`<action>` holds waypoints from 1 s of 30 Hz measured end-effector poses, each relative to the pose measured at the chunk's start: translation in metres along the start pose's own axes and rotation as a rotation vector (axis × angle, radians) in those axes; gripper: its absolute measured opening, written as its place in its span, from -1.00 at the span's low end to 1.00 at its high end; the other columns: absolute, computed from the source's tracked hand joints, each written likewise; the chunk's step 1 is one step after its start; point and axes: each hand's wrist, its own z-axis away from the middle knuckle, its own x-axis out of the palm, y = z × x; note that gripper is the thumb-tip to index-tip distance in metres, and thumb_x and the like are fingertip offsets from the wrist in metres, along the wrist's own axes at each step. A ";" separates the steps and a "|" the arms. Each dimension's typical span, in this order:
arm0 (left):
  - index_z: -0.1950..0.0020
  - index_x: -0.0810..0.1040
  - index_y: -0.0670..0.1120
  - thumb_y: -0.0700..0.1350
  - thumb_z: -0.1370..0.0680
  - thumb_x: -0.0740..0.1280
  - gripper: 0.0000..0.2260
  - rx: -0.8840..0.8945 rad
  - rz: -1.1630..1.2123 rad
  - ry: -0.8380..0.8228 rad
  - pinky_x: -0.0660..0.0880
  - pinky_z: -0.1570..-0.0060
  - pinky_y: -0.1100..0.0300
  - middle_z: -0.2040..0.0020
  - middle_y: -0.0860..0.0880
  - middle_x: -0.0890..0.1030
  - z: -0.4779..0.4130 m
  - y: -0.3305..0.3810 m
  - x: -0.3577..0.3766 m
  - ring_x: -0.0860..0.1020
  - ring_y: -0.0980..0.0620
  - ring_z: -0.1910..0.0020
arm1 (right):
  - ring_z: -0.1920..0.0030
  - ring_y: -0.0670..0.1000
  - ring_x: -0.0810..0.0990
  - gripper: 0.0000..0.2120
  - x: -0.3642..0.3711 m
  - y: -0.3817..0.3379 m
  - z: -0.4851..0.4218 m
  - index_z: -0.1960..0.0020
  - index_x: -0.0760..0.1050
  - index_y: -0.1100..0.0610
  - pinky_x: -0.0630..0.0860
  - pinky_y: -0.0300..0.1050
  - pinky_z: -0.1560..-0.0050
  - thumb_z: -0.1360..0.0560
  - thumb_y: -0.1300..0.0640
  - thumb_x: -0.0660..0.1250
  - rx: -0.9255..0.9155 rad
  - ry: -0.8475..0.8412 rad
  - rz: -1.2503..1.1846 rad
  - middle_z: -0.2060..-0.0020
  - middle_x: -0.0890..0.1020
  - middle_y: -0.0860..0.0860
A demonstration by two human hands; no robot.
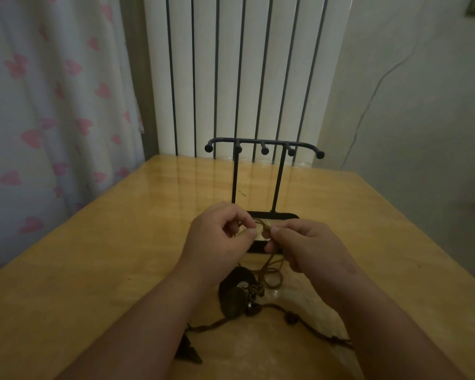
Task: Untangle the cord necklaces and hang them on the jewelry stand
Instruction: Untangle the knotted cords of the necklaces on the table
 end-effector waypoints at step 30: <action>0.20 0.48 0.09 -0.13 -0.56 0.29 -0.83 -0.089 0.055 -0.288 0.39 0.37 0.35 0.30 0.07 0.50 -0.002 -0.011 0.006 0.43 0.22 0.35 | 0.37 -0.20 0.51 -0.92 -0.001 0.006 0.000 0.09 0.62 0.02 0.42 -0.26 0.34 -0.52 0.08 0.34 -0.057 -0.078 0.031 0.26 0.65 -0.05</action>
